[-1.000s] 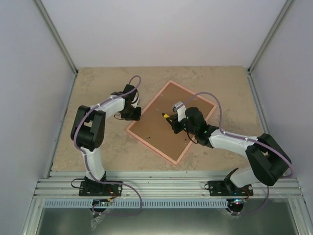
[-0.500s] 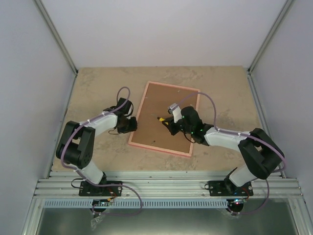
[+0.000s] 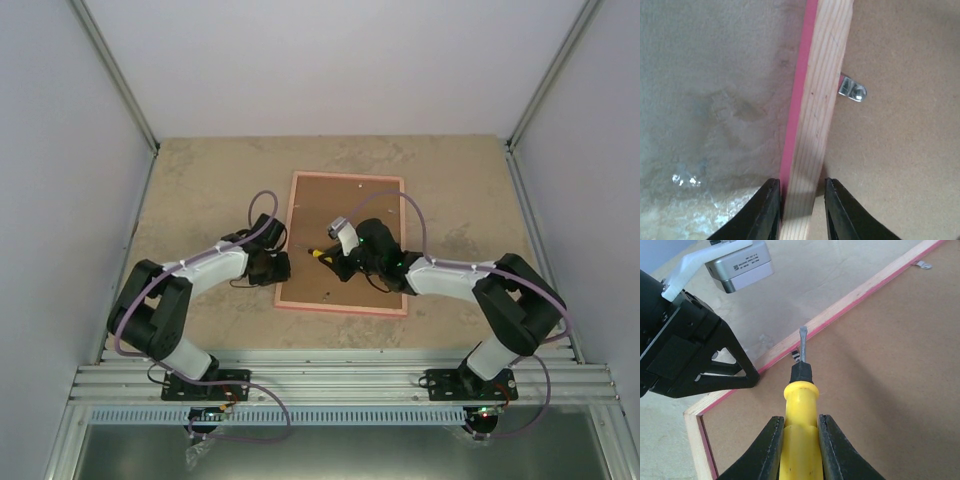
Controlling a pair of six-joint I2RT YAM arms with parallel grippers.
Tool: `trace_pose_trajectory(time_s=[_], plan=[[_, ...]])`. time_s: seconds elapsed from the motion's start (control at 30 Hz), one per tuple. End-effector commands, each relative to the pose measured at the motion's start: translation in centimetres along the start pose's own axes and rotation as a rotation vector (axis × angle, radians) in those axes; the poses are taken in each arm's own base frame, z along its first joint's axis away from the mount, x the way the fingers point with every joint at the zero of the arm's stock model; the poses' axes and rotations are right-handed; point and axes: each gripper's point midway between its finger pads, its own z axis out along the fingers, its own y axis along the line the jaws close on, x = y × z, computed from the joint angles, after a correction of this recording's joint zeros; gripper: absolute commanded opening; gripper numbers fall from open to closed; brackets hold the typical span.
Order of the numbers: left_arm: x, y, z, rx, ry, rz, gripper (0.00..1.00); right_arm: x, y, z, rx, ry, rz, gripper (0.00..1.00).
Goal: Take the photo out of the frame
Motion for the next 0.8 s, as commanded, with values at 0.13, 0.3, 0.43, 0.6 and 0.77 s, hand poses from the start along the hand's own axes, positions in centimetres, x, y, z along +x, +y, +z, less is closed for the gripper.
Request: trace_pose_trajectory(time_s=[0.13, 0.3, 0.43, 0.6, 0.77], plan=[[-0.1, 1.2, -1.2, -0.080, -0.041, 0.010, 0.33, 0.0, 1.6, 1.1, -0.059, 0.028, -0.056, 0.00], [-0.9, 0.8, -1.0, -0.095, -0.036, 0.046, 0.34, 0.3, 1.6, 1.3, -0.060, 0.038, -0.062, 0.00], [-1.3, 0.5, -0.5, -0.102, -0.026, 0.064, 0.34, 0.5, 1.7, 1.6, -0.063, 0.051, -0.063, 0.01], [-1.4, 0.4, 0.0, -0.100, -0.018, 0.074, 0.33, 0.9, 1.7, 2.0, -0.064, 0.068, -0.068, 0.00], [-1.3, 0.4, 0.4, -0.095, -0.007, 0.073, 0.26, 1.2, 1.6, 2.3, -0.063, 0.087, -0.072, 0.00]])
